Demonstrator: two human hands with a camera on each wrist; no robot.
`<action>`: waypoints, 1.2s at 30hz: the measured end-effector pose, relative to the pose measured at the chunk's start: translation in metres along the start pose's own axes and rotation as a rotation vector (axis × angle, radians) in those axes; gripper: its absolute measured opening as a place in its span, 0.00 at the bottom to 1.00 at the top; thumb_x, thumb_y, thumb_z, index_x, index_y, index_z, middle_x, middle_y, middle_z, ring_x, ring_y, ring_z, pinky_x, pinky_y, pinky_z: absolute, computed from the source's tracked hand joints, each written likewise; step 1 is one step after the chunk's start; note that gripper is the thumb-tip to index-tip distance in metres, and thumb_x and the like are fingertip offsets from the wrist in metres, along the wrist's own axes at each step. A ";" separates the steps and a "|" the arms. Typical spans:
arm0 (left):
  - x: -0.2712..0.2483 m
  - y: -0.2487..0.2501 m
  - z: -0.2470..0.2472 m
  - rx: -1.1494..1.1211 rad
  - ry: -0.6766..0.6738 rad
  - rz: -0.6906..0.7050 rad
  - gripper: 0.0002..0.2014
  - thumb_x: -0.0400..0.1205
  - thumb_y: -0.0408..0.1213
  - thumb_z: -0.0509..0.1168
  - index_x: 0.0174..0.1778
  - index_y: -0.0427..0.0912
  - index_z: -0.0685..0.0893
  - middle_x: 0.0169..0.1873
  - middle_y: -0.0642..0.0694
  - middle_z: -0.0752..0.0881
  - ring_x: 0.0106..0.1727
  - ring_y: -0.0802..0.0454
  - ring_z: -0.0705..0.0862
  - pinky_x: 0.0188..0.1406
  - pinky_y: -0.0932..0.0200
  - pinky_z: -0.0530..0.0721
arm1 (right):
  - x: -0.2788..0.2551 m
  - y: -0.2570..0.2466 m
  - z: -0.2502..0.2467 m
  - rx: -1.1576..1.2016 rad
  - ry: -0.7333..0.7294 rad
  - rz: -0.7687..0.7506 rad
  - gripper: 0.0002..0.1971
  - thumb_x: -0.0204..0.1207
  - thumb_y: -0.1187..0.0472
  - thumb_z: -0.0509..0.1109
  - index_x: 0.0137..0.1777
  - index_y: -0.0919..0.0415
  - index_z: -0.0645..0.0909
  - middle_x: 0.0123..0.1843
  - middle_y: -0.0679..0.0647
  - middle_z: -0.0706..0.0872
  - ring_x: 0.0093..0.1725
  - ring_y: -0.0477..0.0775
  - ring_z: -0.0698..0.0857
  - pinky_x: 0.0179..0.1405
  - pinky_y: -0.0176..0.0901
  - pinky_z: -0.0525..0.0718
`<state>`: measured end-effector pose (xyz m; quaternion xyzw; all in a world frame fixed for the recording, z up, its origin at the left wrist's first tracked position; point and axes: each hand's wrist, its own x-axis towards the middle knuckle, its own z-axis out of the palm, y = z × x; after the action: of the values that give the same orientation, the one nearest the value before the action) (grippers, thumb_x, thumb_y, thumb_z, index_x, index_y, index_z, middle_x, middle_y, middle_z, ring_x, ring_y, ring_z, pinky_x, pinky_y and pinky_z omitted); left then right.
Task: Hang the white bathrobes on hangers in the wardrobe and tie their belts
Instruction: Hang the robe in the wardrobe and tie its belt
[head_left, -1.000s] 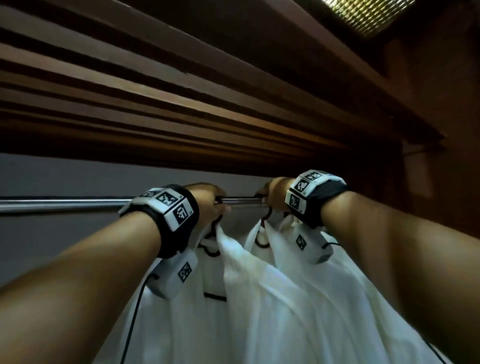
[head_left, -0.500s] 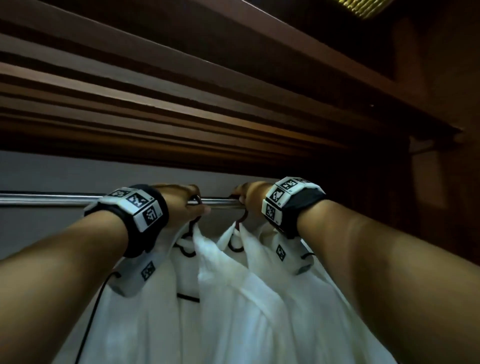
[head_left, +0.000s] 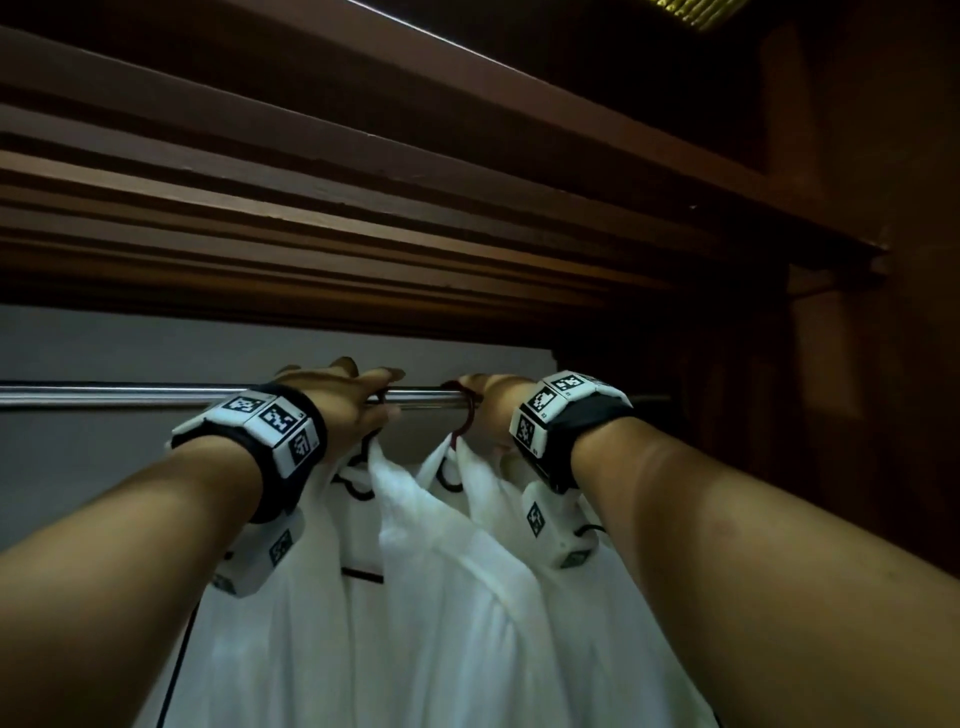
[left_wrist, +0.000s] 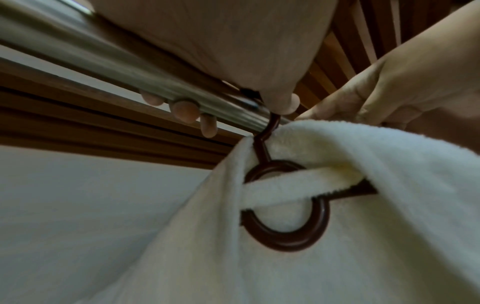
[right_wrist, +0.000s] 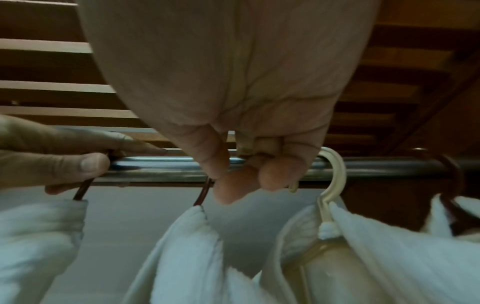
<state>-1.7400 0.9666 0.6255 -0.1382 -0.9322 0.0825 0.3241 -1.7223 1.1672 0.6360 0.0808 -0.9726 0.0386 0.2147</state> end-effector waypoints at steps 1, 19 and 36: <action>0.001 -0.002 0.001 0.001 0.008 0.011 0.28 0.82 0.66 0.44 0.79 0.70 0.48 0.67 0.50 0.73 0.64 0.46 0.79 0.65 0.47 0.72 | -0.005 -0.001 0.001 0.006 -0.006 0.017 0.28 0.83 0.59 0.64 0.82 0.51 0.62 0.76 0.54 0.74 0.67 0.57 0.81 0.53 0.37 0.78; -0.075 0.063 0.018 -0.744 0.374 -0.029 0.38 0.74 0.60 0.67 0.74 0.48 0.60 0.75 0.34 0.56 0.74 0.28 0.64 0.74 0.33 0.61 | -0.287 0.029 0.027 0.024 0.010 0.655 0.14 0.81 0.56 0.65 0.64 0.46 0.83 0.54 0.48 0.89 0.38 0.45 0.87 0.42 0.39 0.86; -0.759 0.346 -0.122 -1.177 -0.576 2.050 0.05 0.81 0.42 0.65 0.39 0.50 0.82 0.36 0.53 0.85 0.38 0.54 0.82 0.38 0.67 0.79 | -0.954 -0.364 0.078 -0.076 0.574 1.975 0.07 0.80 0.54 0.66 0.49 0.50 0.86 0.44 0.44 0.88 0.44 0.44 0.85 0.47 0.38 0.82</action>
<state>-1.0227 1.0667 0.1947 -0.9133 -0.3237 -0.1077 -0.2225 -0.8378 0.9351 0.1756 -0.7740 -0.5178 0.1849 0.3140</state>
